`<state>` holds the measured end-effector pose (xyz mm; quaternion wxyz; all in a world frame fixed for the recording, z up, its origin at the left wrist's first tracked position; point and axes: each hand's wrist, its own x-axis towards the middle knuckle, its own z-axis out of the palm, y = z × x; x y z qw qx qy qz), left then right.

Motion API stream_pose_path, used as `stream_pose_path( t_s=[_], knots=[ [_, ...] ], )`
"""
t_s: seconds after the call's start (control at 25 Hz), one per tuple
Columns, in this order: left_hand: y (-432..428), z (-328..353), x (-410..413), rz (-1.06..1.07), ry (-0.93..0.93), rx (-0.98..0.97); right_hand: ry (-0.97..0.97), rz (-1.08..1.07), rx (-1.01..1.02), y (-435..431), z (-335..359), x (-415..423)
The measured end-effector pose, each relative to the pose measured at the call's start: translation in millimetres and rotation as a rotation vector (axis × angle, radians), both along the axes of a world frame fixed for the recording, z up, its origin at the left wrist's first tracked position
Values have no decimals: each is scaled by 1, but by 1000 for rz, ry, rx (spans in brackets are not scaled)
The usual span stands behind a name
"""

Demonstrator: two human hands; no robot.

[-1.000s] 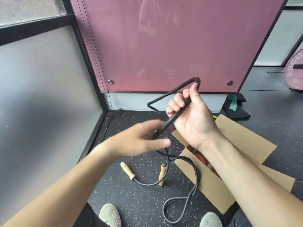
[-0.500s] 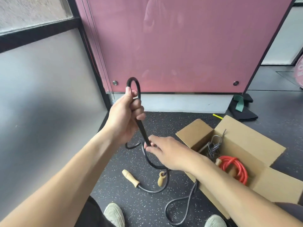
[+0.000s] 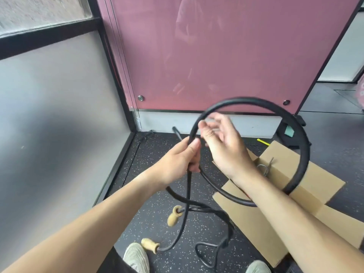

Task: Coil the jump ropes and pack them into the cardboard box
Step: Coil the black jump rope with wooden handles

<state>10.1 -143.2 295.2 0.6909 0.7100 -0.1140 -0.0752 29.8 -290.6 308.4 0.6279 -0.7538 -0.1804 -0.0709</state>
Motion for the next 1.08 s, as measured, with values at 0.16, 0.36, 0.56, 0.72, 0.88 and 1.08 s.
stream_pose_path(
  t_s=[0.16,0.36,0.56,0.72,0.88,1.08],
  knots=[
    [6,28,7,228,98,-601,329,352,-629,6,-17,-12],
    [51,49,24,551,66,-868,310,311,-915,1,-35,-8],
    [72,30,22,452,342,-91,191,197,-484,3,-13,-15],
    [29,18,-9,-347,289,514,378,219,262,12,13,-15],
    [-21,-3,-24,-514,164,510,667,295,762,17,22,-11],
    [9,25,-20,-441,294,459,583,143,787,-12,33,18]
  ],
)
